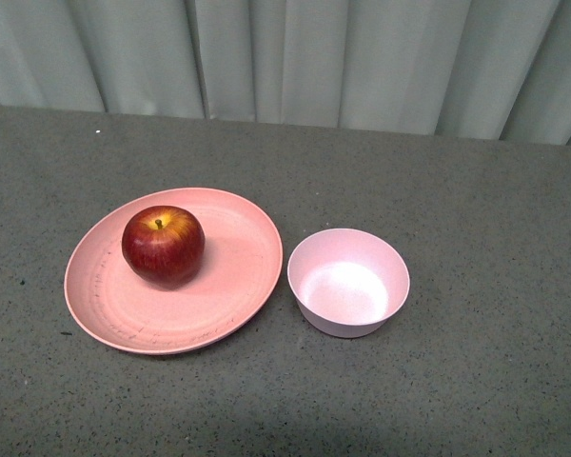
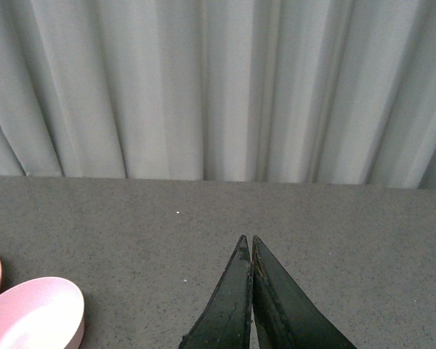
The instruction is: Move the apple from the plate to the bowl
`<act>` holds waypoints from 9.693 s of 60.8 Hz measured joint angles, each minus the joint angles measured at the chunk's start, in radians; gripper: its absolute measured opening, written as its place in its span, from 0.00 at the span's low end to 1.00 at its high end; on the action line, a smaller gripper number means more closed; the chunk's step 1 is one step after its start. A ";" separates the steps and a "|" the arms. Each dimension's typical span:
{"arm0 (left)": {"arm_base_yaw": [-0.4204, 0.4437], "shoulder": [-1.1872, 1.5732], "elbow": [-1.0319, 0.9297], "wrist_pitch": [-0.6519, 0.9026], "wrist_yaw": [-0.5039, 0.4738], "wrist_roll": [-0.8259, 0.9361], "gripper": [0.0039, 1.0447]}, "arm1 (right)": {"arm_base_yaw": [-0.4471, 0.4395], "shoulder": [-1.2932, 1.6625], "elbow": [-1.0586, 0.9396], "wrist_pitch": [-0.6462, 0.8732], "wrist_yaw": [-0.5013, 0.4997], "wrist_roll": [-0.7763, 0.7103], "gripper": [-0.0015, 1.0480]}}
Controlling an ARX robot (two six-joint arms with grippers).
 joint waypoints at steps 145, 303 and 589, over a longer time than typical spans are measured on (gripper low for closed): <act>-0.021 1.014 0.214 0.674 0.023 -0.074 0.94 | -0.001 -0.616 -0.001 -0.603 -0.003 0.000 0.91; -0.561 2.021 0.902 0.484 0.130 -0.132 0.70 | -0.001 -0.616 -0.001 -0.603 -0.003 0.000 0.91; 0.000 0.002 0.000 0.002 0.001 -0.002 0.94 | -0.001 -0.616 -0.001 -0.603 -0.003 0.000 0.91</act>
